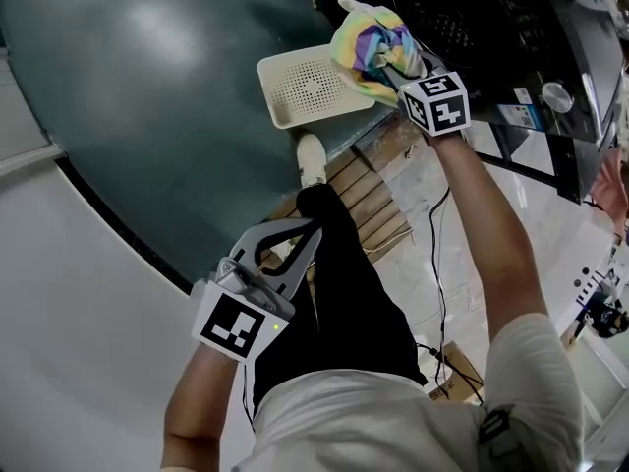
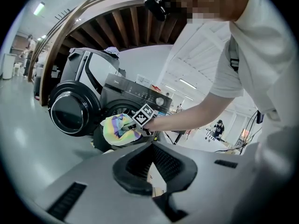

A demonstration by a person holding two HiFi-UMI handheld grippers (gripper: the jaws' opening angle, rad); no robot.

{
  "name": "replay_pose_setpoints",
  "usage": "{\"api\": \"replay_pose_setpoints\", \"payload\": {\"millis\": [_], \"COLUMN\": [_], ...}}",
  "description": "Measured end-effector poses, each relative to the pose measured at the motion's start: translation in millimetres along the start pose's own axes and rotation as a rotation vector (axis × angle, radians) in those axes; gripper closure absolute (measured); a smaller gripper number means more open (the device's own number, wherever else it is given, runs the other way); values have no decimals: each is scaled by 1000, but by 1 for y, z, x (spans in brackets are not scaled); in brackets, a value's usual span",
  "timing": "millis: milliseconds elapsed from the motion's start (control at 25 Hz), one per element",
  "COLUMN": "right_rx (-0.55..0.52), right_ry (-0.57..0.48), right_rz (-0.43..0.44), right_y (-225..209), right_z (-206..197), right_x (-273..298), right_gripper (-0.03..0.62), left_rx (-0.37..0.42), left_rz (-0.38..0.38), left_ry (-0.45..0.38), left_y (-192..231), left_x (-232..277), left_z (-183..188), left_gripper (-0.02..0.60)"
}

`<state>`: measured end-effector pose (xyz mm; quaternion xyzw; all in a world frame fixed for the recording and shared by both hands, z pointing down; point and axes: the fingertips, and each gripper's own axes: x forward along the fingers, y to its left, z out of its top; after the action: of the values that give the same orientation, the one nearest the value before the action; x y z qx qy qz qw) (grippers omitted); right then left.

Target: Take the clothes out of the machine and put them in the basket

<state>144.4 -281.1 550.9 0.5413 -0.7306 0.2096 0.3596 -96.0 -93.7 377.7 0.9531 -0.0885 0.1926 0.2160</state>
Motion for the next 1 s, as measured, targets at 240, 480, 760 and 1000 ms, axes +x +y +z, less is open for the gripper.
{"api": "replay_pose_setpoints", "payload": {"millis": [240,480,760,1000], "right_rx": [-68,-124,-189,-223], "right_ry": [-1,29,112,187], "right_rz": [83,160,218,236], "right_y": [53,101,130,137], "right_z": [1,-13,-50,-85], "right_x": [18,52,104,159], "right_gripper": [411,411,411,410], "left_rx": [-4,-35,-79,-129], "left_rz": [22,53,90,105], "left_ry": [-2,8,15,23], "left_y": [-4,4,23,50], "left_x": [-15,-30,-33,-30], "left_z": [-16,-34,-52,-66], "left_gripper": [584,584,584,584]}}
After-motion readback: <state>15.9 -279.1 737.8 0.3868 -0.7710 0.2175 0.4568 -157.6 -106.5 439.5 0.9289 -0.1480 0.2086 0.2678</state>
